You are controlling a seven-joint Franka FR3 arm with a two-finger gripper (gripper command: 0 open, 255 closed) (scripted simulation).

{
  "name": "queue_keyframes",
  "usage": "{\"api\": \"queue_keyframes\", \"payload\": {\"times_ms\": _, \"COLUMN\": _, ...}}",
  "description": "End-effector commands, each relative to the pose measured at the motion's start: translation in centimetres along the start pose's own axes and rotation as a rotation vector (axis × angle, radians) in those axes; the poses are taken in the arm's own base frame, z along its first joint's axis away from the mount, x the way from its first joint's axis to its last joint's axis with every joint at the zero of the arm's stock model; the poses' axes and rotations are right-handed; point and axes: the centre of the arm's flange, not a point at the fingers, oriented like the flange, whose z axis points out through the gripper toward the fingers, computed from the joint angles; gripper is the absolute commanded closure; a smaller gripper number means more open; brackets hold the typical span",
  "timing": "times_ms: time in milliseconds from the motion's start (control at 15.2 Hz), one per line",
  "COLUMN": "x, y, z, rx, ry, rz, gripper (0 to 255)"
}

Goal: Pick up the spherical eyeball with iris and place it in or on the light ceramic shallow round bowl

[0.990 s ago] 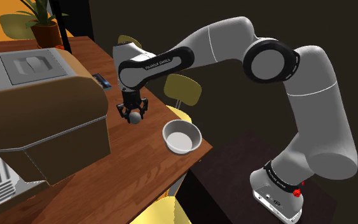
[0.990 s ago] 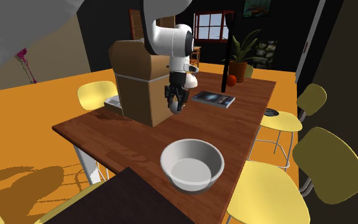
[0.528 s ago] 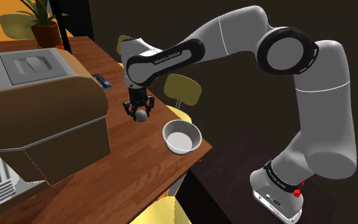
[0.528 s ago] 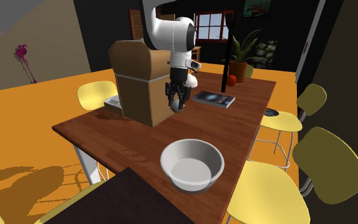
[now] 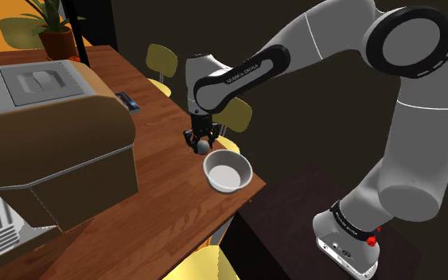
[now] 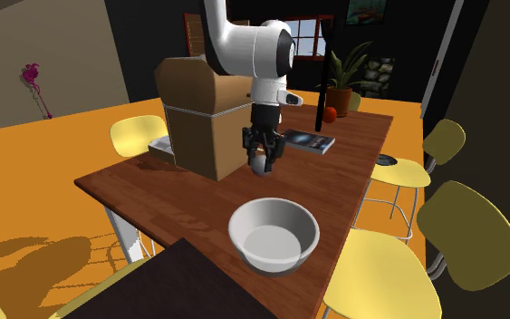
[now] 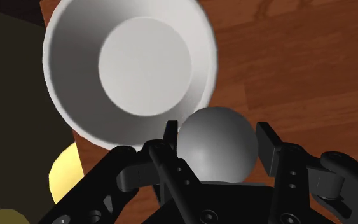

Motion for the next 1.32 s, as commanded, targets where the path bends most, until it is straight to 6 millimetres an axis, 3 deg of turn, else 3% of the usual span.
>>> {"api": "queue_keyframes", "payload": {"times_ms": 0, "x": -1.6, "y": 2.4, "z": 0.4, "rx": 0.0, "ry": 0.0, "rz": 0.0, "gripper": 255}}
{"api": "queue_keyframes", "payload": {"times_ms": 462, "x": -6.3, "y": 10.9, "z": 2.1, "rx": 0.0, "ry": 0.0, "rz": 0.0, "gripper": 255}}
{"api": "queue_keyframes", "payload": {"times_ms": 1254, "x": -4.9, "y": 10.4, "z": 8.2, "rx": 0.0, "ry": 0.0, "rz": 0.0, "gripper": 255}}
